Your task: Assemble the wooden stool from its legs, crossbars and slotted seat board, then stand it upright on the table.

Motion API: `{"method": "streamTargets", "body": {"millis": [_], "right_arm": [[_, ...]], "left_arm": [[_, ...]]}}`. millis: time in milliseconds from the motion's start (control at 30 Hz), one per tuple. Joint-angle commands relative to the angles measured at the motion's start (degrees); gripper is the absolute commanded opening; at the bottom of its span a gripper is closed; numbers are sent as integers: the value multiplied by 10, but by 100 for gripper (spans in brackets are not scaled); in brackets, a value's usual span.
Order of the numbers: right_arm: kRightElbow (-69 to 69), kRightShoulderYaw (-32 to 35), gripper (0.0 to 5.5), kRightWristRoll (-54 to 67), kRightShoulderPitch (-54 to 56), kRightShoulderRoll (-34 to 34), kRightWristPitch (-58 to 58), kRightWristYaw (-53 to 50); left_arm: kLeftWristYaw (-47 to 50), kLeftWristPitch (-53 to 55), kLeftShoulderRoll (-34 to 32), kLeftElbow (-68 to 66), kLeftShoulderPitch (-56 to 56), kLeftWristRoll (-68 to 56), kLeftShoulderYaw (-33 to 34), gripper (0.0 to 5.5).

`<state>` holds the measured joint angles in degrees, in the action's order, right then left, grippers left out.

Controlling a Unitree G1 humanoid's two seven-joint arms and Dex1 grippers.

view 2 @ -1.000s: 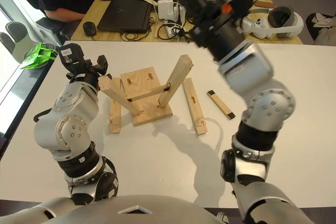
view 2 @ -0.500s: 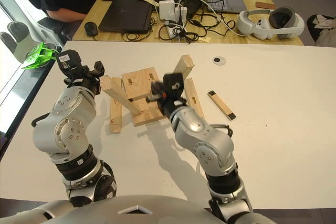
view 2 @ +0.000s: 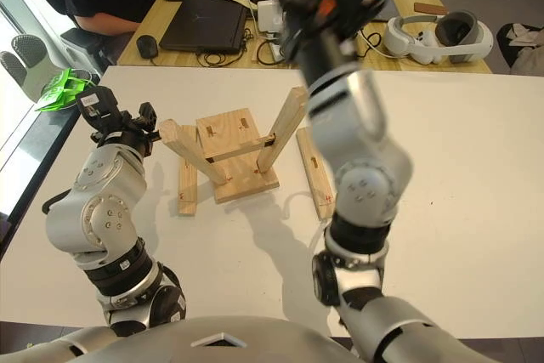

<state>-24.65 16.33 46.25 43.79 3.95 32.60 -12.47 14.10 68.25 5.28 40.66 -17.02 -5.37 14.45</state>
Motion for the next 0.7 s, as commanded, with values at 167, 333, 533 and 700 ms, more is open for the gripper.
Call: {"method": "streamTargets", "body": {"millis": [167,333,533,700], "right_arm": [[152,122,65,-59,-190,99,1,31],[42,-15,65,-26,-393,47,95,96],[32,-44,65,-5,-349,5,92,101],[48,-12,65,5,-330,31,88,125]], "left_arm": [[2,83,57,126,135,-9,-49,232],[-33,90,5,165,164,-35,-80,232],[-6,89,42,139,110,-25,-96,232],[-23,124,6,172,129,-31,-70,232]]}}
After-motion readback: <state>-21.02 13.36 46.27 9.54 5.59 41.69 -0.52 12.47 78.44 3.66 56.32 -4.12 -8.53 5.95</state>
